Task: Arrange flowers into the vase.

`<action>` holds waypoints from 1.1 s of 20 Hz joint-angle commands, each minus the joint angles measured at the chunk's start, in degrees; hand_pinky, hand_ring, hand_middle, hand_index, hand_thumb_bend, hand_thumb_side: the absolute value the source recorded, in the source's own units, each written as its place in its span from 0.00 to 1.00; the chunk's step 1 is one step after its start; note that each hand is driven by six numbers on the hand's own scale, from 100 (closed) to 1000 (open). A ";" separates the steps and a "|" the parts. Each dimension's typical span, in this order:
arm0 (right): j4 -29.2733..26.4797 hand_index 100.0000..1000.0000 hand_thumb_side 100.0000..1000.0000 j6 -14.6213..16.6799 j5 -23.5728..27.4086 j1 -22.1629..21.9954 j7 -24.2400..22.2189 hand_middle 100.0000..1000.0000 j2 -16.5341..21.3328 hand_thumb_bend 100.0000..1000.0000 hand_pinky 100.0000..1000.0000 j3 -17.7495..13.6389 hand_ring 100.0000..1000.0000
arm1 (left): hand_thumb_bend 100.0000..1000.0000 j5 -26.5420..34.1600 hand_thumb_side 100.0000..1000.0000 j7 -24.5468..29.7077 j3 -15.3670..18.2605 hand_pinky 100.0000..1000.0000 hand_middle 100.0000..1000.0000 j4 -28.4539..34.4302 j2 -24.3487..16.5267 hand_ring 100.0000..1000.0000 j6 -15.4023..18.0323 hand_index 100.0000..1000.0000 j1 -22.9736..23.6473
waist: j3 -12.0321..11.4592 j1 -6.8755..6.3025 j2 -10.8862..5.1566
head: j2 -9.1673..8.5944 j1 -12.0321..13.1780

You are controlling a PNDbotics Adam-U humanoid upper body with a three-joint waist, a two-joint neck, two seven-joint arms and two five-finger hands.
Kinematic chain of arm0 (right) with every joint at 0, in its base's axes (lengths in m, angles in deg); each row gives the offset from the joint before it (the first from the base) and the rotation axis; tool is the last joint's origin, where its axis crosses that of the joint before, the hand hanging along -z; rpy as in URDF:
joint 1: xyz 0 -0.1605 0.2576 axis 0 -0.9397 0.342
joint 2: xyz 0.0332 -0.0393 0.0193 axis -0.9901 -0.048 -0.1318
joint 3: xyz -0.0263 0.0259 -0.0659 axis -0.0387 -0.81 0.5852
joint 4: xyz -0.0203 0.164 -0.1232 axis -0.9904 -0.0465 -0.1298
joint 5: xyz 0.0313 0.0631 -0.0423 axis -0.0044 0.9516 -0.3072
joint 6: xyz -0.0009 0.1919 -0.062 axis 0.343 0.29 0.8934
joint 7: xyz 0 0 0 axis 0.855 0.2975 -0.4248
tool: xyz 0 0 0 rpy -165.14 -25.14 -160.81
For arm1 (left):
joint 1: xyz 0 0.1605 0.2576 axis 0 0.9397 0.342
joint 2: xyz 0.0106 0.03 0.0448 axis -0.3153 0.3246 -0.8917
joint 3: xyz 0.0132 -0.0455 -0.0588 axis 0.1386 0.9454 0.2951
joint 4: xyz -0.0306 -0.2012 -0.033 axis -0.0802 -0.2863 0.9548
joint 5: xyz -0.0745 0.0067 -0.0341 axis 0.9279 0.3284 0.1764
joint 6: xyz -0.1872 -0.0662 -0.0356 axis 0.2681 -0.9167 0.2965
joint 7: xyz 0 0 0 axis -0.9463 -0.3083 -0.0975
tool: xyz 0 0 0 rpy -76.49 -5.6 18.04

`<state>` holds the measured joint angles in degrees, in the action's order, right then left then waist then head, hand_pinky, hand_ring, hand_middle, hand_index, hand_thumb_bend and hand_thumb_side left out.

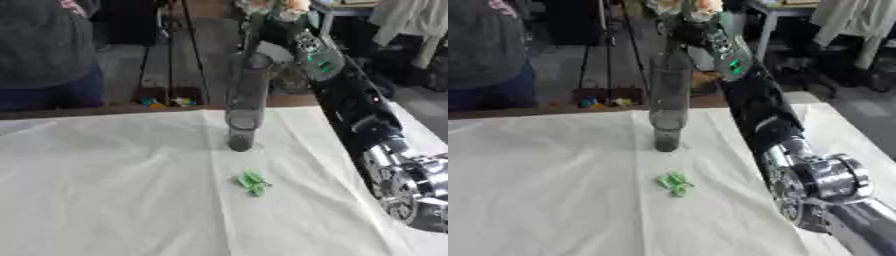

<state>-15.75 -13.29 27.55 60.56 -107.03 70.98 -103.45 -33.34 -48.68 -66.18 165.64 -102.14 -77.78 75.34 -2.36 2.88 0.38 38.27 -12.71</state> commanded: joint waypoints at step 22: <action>-0.73 0.86 0.81 0.11 -15.95 1.02 5.50 0.93 3.88 0.31 1.00 0.00 1.00 | 0.60 -0.37 0.99 0.08 0.40 0.50 0.23 0.40 -1.46 0.35 0.09 0.54 0.00 | 0.32 -0.33 -0.59 | 0.08 -0.14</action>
<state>-15.97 -13.42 13.39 60.02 -101.67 72.77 -103.59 -33.56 -48.69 -66.18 165.63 -102.14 -77.78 75.64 -2.11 2.84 0.37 38.27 -12.74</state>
